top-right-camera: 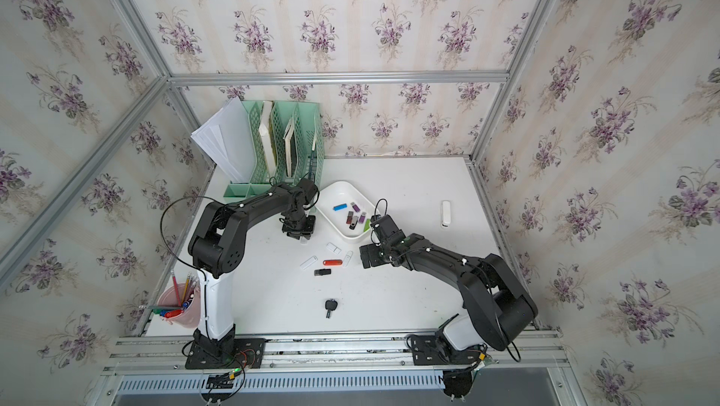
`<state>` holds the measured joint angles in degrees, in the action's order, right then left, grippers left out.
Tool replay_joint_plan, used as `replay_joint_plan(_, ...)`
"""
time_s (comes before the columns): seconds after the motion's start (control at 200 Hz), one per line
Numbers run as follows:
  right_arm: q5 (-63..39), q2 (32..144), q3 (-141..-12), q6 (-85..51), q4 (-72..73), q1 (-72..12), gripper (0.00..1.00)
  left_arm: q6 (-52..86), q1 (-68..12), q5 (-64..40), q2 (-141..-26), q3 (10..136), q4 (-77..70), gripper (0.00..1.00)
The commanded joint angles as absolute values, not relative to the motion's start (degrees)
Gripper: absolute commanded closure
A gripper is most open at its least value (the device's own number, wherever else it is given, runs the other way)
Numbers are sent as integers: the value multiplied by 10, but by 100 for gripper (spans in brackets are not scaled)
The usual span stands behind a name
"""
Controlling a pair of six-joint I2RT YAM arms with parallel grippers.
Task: Put the usb flash drive into the storage box
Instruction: Pick up the USB flash from the center of the board.
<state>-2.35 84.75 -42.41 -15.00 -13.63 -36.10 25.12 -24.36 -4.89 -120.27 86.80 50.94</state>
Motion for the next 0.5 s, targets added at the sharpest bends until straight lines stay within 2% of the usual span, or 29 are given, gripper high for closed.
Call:
replay_joint_plan(0.0,-33,856,-425,-136,-121,-363,4,254,-243,-65,-1207,853,528,61)
replay_joint_plan(0.495,-84,896,-422,-125,-92,-364,7,256,-242,-63,-1194,826,521,60)
